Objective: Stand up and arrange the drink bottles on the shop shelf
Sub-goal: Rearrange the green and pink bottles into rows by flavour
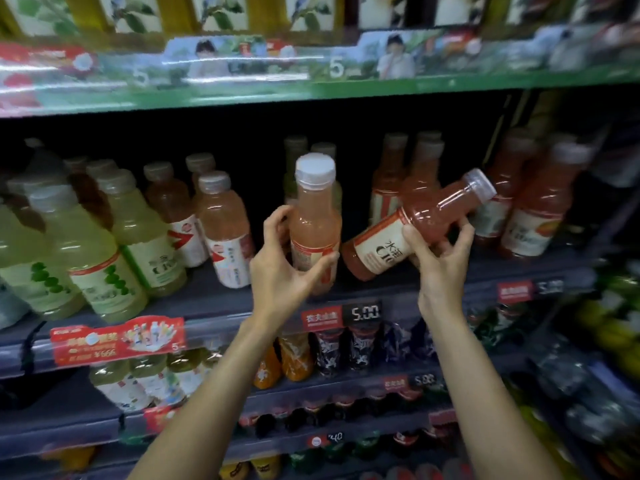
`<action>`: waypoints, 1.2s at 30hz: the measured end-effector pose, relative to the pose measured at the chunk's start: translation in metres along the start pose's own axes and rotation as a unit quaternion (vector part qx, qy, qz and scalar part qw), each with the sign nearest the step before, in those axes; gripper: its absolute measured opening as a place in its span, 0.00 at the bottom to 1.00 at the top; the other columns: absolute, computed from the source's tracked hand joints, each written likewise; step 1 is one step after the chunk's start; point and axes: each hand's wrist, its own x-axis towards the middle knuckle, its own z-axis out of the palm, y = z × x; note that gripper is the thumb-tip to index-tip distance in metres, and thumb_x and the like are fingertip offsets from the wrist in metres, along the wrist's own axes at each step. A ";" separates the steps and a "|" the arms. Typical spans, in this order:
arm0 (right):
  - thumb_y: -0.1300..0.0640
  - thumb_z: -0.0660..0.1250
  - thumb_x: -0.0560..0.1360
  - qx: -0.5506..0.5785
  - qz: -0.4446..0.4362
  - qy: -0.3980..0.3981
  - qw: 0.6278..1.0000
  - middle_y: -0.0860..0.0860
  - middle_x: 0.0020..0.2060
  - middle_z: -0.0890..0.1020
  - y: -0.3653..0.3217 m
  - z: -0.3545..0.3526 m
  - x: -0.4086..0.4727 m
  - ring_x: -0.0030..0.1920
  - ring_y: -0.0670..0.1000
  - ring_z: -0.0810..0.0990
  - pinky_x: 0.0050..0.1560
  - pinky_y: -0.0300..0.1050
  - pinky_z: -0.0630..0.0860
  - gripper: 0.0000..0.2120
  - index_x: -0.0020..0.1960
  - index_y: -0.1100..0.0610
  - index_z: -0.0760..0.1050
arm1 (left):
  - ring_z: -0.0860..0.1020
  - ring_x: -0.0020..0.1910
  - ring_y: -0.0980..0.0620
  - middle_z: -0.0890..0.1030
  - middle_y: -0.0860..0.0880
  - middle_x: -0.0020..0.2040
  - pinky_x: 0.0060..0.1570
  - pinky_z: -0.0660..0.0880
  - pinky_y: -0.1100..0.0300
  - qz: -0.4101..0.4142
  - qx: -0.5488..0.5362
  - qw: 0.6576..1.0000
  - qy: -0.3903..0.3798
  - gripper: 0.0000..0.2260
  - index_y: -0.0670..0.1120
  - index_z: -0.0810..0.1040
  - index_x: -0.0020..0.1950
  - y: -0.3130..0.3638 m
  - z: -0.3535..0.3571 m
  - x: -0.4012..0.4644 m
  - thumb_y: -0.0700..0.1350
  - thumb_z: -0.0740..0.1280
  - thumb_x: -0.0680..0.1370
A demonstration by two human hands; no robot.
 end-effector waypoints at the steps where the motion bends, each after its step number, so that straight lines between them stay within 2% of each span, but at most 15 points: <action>1: 0.61 0.73 0.71 -0.003 0.000 0.014 1.000 0.50 0.54 0.80 -0.004 -0.014 0.002 0.55 0.47 0.80 0.60 0.52 0.76 0.26 0.60 0.43 0.65 | 0.78 0.58 0.56 0.78 0.55 0.59 0.55 0.78 0.51 0.000 0.003 1.000 -0.005 0.36 0.53 0.62 0.68 0.005 0.013 0.002 0.59 0.75 0.66; 4: 0.62 0.73 0.70 -0.013 -0.017 0.060 0.998 0.47 0.54 0.80 -0.013 -0.056 0.010 0.55 0.45 0.80 0.60 0.51 0.76 0.26 0.62 0.45 0.66 | 0.79 0.55 0.55 0.77 0.59 0.55 0.53 0.75 0.57 -0.007 0.008 1.000 -0.019 0.36 0.55 0.62 0.66 0.022 0.056 0.009 0.62 0.75 0.65; 6: 0.61 0.74 0.70 -0.023 -0.024 0.080 0.996 0.50 0.57 0.79 -0.019 -0.080 0.016 0.58 0.48 0.79 0.61 0.52 0.75 0.26 0.62 0.46 0.67 | 0.77 0.53 0.58 0.76 0.59 0.53 0.51 0.72 0.61 -0.023 0.003 0.999 -0.026 0.37 0.52 0.63 0.68 0.028 0.082 0.015 0.59 0.77 0.66; 8: 0.60 0.75 0.69 -0.032 -0.029 0.093 0.995 0.53 0.59 0.79 -0.026 -0.102 0.024 0.58 0.49 0.79 0.59 0.49 0.76 0.28 0.63 0.47 0.66 | 0.79 0.53 0.56 0.76 0.59 0.52 0.51 0.73 0.60 -0.043 -0.004 0.998 -0.039 0.37 0.51 0.61 0.69 0.031 0.110 0.020 0.57 0.77 0.67; 11: 0.64 0.73 0.70 -0.045 -0.048 0.107 0.992 0.49 0.55 0.80 -0.035 -0.127 0.034 0.51 0.41 0.81 0.49 0.36 0.77 0.29 0.64 0.49 0.64 | 0.81 0.51 0.51 0.76 0.61 0.49 0.50 0.78 0.52 -0.067 -0.005 0.996 -0.051 0.35 0.57 0.58 0.67 0.026 0.140 0.023 0.59 0.75 0.68; 12: 0.64 0.73 0.70 -0.052 -0.054 0.109 0.991 0.48 0.55 0.79 -0.035 -0.133 0.036 0.51 0.40 0.81 0.48 0.34 0.76 0.29 0.64 0.49 0.63 | 0.81 0.52 0.51 0.77 0.62 0.49 0.50 0.78 0.50 -0.082 -0.013 0.995 -0.049 0.34 0.59 0.58 0.65 0.022 0.145 0.025 0.61 0.74 0.67; 16: 0.63 0.75 0.69 -0.095 -0.057 0.111 0.988 0.49 0.57 0.79 -0.036 -0.157 0.048 0.53 0.41 0.80 0.49 0.36 0.77 0.30 0.64 0.47 0.64 | 0.80 0.55 0.51 0.80 0.54 0.58 0.56 0.77 0.48 -0.132 -0.042 0.989 -0.058 0.39 0.62 0.58 0.67 0.007 0.157 0.040 0.68 0.72 0.62; 18: 0.61 0.76 0.68 -0.116 -0.063 0.119 0.984 0.48 0.58 0.79 -0.034 -0.168 0.055 0.54 0.43 0.80 0.54 0.42 0.77 0.30 0.61 0.44 0.65 | 0.79 0.59 0.51 0.78 0.53 0.62 0.59 0.75 0.48 -0.139 -0.032 0.987 -0.070 0.40 0.61 0.58 0.70 0.003 0.162 0.045 0.66 0.73 0.64; 21: 0.58 0.78 0.66 -0.156 -0.079 0.125 0.977 0.47 0.58 0.79 -0.035 -0.180 0.064 0.57 0.46 0.79 0.59 0.50 0.76 0.30 0.60 0.40 0.66 | 0.72 0.66 0.48 0.72 0.48 0.67 0.65 0.70 0.47 -0.101 0.015 0.994 -0.042 0.41 0.53 0.61 0.75 0.000 0.165 0.048 0.62 0.75 0.67; 23: 0.57 0.77 0.66 -0.179 -0.086 0.130 0.971 0.47 0.57 0.79 -0.038 -0.186 0.071 0.56 0.44 0.79 0.59 0.49 0.76 0.30 0.60 0.40 0.66 | 0.70 0.65 0.45 0.69 0.45 0.67 0.64 0.70 0.48 -0.084 0.057 0.994 -0.035 0.40 0.52 0.62 0.75 0.001 0.167 0.049 0.60 0.75 0.68; 26: 0.57 0.77 0.67 -0.197 -0.098 0.137 0.966 0.47 0.56 0.79 -0.042 -0.192 0.080 0.55 0.43 0.79 0.58 0.47 0.76 0.30 0.59 0.38 0.65 | 0.74 0.62 0.47 0.68 0.48 0.67 0.60 0.74 0.49 -0.097 0.052 0.992 -0.055 0.40 0.55 0.60 0.76 0.009 0.173 0.049 0.59 0.74 0.69; 28: 0.57 0.77 0.67 -0.210 -0.103 0.141 0.962 0.49 0.57 0.79 -0.043 -0.196 0.086 0.55 0.43 0.79 0.57 0.46 0.76 0.30 0.61 0.41 0.65 | 0.74 0.63 0.47 0.68 0.48 0.68 0.60 0.74 0.48 -0.095 0.063 0.991 -0.069 0.40 0.54 0.58 0.77 0.014 0.178 0.050 0.59 0.73 0.70; 31: 0.56 0.77 0.66 -0.259 -0.126 0.149 0.946 0.44 0.55 0.78 -0.045 -0.201 0.092 0.52 0.39 0.78 0.54 0.42 0.75 0.31 0.62 0.41 0.65 | 0.72 0.67 0.46 0.69 0.47 0.71 0.64 0.71 0.46 -0.095 0.057 0.990 -0.084 0.41 0.52 0.52 0.79 0.021 0.187 0.048 0.58 0.71 0.72; 36: 0.52 0.77 0.66 -0.363 -0.166 0.146 0.905 0.47 0.58 0.75 -0.052 -0.211 0.106 0.59 0.50 0.75 0.58 0.46 0.72 0.34 0.67 0.44 0.64 | 0.73 0.67 0.47 0.71 0.48 0.71 0.66 0.70 0.51 -0.120 -0.013 0.988 -0.093 0.43 0.51 0.46 0.79 0.039 0.201 0.034 0.49 0.72 0.74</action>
